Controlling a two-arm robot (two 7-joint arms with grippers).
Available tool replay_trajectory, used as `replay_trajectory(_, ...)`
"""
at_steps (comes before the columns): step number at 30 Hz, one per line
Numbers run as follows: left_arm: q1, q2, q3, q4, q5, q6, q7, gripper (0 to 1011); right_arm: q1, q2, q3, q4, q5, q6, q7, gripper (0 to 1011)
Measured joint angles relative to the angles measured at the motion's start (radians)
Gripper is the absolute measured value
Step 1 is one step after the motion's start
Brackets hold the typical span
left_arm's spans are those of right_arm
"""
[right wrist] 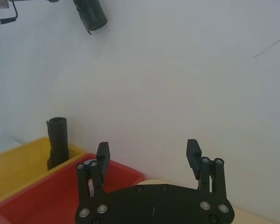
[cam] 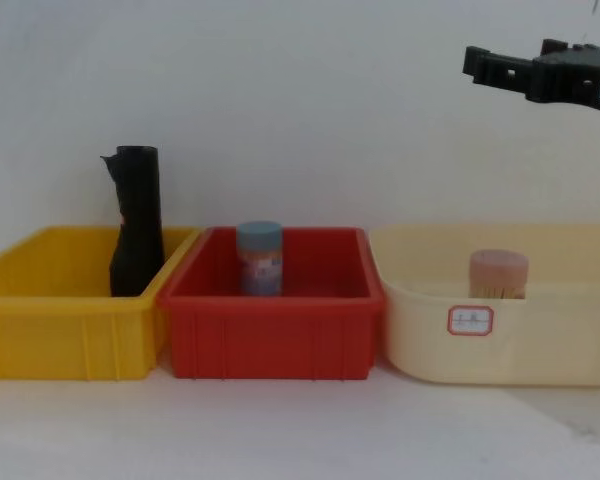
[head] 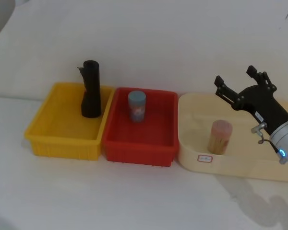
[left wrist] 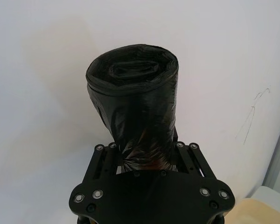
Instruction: Pick up the garbage bag with the one hand and transfer it to the other hand.
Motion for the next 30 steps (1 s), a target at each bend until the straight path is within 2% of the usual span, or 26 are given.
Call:
replay_trajectory(18,-0.01,-0.004,-0.002,0.02,0.003,-0.01,-0.007,486,0.006,0.002,-0.01,-0.011,0.007,-0.015,-0.007,1001)
replay_trajectory(30,-0.011,-0.005,-0.003,0.024,0.005,-0.012,-0.008,486,-0.047,0.005,0.014,-0.044,0.044,-0.042,-0.013,1001)
